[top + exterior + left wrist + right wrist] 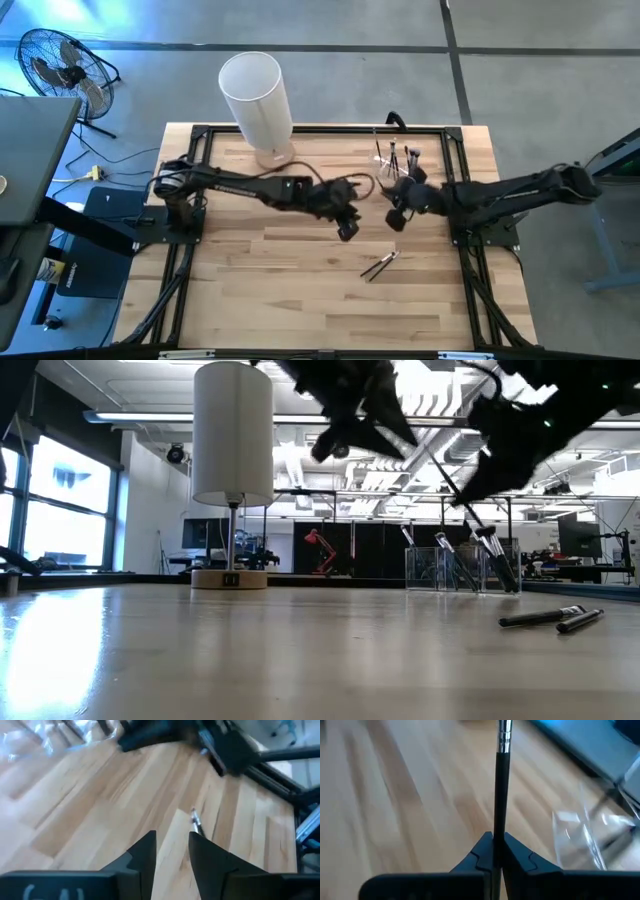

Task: Put items in baskets/containers
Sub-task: Put the eyeshadow brush into the transparent organizer

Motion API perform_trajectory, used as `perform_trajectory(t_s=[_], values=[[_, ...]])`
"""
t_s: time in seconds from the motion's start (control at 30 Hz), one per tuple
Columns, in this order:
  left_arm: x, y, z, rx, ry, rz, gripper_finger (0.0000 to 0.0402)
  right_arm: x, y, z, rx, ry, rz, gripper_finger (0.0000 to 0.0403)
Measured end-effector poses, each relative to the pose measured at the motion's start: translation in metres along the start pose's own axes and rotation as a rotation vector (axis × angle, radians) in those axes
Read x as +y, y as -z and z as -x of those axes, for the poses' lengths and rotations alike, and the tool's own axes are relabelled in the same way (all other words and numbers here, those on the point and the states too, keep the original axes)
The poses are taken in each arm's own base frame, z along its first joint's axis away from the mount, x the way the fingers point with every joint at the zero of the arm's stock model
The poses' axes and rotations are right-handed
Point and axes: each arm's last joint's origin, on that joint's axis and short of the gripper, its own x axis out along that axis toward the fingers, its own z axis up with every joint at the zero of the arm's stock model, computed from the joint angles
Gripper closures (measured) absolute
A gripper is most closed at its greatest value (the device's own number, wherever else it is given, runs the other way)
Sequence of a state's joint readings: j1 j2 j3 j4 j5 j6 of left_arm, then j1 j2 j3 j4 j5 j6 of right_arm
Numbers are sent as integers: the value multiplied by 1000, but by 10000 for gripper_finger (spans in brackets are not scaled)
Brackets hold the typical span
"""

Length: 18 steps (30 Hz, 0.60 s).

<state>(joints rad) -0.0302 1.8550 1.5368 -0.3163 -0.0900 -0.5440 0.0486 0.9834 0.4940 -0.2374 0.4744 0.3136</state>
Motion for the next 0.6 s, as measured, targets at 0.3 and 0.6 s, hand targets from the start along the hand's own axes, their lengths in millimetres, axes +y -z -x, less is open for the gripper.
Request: perform_trajectory(t_s=[0.3, 0.6], values=[[-11, 34, 9, -23, -71, -118, 326, -50, -26, -21, -308, -93, -270, 393], [19, 72, 33, -24, -44, -77, 337, -90, -31, -61, -355, 118, -356, 393]])
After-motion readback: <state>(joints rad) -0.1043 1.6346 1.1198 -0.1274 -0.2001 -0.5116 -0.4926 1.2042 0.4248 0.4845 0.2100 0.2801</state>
